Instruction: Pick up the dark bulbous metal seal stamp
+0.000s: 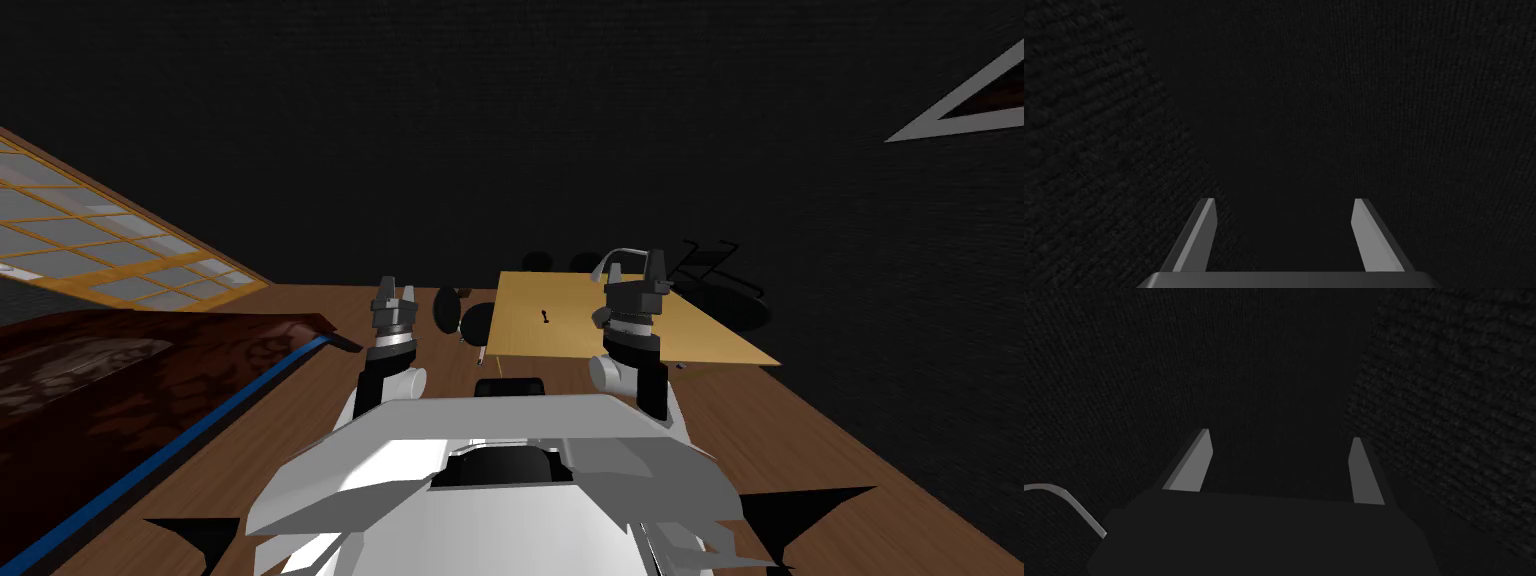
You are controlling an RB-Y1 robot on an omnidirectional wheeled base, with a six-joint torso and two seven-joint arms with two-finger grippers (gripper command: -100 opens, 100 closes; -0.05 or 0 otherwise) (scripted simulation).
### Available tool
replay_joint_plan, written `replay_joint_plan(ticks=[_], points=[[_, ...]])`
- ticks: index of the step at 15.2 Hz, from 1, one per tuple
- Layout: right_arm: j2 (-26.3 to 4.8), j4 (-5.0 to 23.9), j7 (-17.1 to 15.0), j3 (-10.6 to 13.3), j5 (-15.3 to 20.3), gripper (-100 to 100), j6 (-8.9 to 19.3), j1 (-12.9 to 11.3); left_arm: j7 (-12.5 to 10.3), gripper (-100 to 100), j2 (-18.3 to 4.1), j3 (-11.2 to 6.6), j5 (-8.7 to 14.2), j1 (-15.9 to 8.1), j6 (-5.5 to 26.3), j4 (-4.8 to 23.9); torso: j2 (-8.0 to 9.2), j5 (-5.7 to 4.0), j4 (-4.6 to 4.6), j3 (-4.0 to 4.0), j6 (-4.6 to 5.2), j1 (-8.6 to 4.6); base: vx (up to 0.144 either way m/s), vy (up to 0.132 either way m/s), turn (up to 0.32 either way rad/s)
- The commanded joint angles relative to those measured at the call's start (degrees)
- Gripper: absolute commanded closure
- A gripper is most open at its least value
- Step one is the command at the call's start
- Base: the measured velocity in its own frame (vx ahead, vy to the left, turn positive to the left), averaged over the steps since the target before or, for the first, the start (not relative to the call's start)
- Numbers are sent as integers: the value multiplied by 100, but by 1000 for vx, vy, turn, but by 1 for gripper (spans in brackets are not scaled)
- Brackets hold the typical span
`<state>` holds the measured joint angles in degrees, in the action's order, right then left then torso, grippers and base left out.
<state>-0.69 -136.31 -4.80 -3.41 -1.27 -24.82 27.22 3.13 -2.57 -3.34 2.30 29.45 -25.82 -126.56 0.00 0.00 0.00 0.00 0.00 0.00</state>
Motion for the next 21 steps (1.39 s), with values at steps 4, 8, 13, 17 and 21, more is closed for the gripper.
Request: replay_joint_plan(ticks=[4, 8, 13, 17, 21], points=[[-519, 411, 209, -82, 23, -100, 256, -158, 0, 0, 0, 1, 0, -2, 0, 0, 34, -1, 7, 19, -3, -6, -91, -8, 113], [-749, 751, 382, -151, 42, -100, 469, -289, 0, 0, 0, 1, 0, -2, 0, 0, 36, -3, 8, 20, -4, -13, -82, -23, 147], [-1071, 1368, 720, -284, 79, -100, 884, -545, 0, 0, 0, 0, 0, -1, 0, 0, 13, -4, 3, 8, -2, -17, -38, -27, 163], [-1270, 1889, 989, -390, 108, -100, 1214, -749, 0, 0, 0, 0, 0, -1, 0, 0, 10, -4, 2, 6, -3, -17, -34, -24, 202], [-1365, 2233, 1134, -448, 124, -100, 1393, -859, 0, 0, -1, 0, 0, -1, 0, 0, 11, -5, 2, 6, -2, -22, -34, -33, 166]])
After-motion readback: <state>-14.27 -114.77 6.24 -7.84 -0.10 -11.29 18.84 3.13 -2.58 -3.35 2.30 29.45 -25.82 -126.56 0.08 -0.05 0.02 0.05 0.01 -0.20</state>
